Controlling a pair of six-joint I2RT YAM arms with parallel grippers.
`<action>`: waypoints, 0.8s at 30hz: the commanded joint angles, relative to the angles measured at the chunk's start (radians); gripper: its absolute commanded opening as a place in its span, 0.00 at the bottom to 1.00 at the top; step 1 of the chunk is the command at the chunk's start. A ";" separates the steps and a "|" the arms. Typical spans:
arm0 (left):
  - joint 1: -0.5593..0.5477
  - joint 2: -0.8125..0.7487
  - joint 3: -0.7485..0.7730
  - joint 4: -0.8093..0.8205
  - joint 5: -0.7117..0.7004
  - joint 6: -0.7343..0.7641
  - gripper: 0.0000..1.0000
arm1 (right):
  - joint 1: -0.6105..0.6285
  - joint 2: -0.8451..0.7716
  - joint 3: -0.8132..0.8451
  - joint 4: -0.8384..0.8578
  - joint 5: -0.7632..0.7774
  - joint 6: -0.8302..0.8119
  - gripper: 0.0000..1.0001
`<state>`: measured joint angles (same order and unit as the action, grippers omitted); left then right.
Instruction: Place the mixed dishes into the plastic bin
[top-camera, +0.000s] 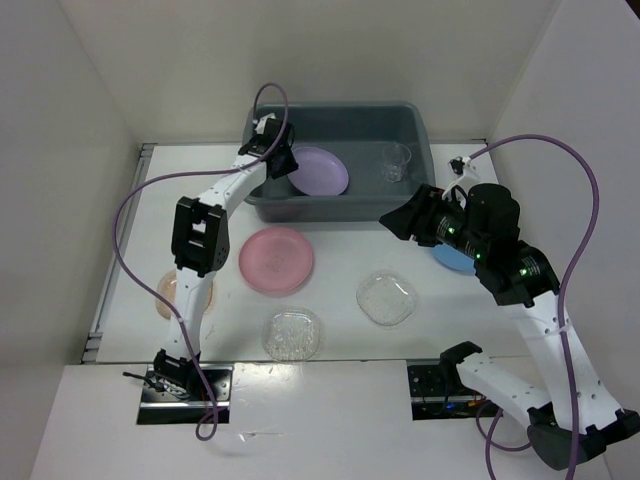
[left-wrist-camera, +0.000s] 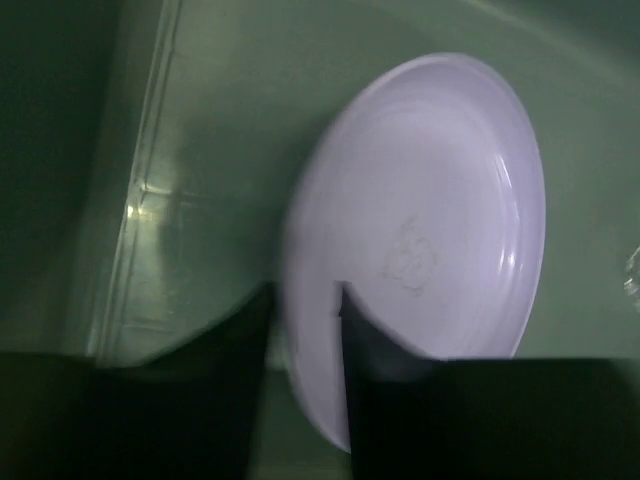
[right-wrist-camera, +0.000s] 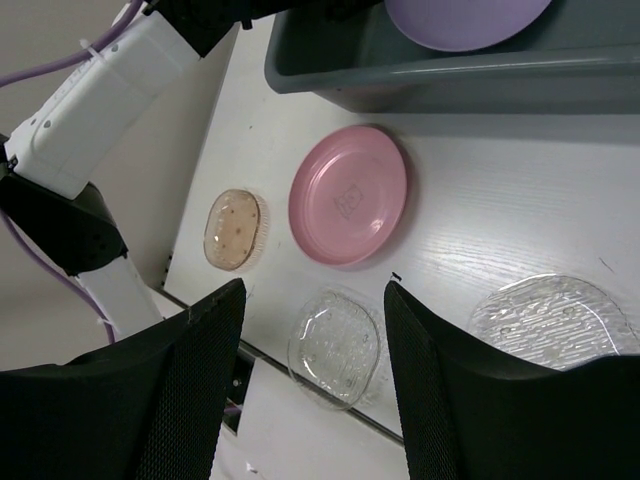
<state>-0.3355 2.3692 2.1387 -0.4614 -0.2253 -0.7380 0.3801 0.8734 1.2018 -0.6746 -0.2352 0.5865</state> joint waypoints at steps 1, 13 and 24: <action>0.001 -0.036 0.053 0.053 -0.008 0.041 0.46 | 0.005 0.003 -0.007 -0.002 -0.004 0.006 0.63; 0.001 -0.448 -0.049 0.113 0.006 0.088 0.81 | 0.005 0.012 -0.048 0.036 -0.023 0.015 0.63; 0.001 -1.200 -0.880 -0.011 -0.199 -0.061 0.81 | 0.005 0.070 -0.059 0.099 -0.085 -0.024 0.63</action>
<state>-0.3359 1.2114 1.3849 -0.3641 -0.3359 -0.7361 0.3798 0.9264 1.1500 -0.6460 -0.2794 0.5858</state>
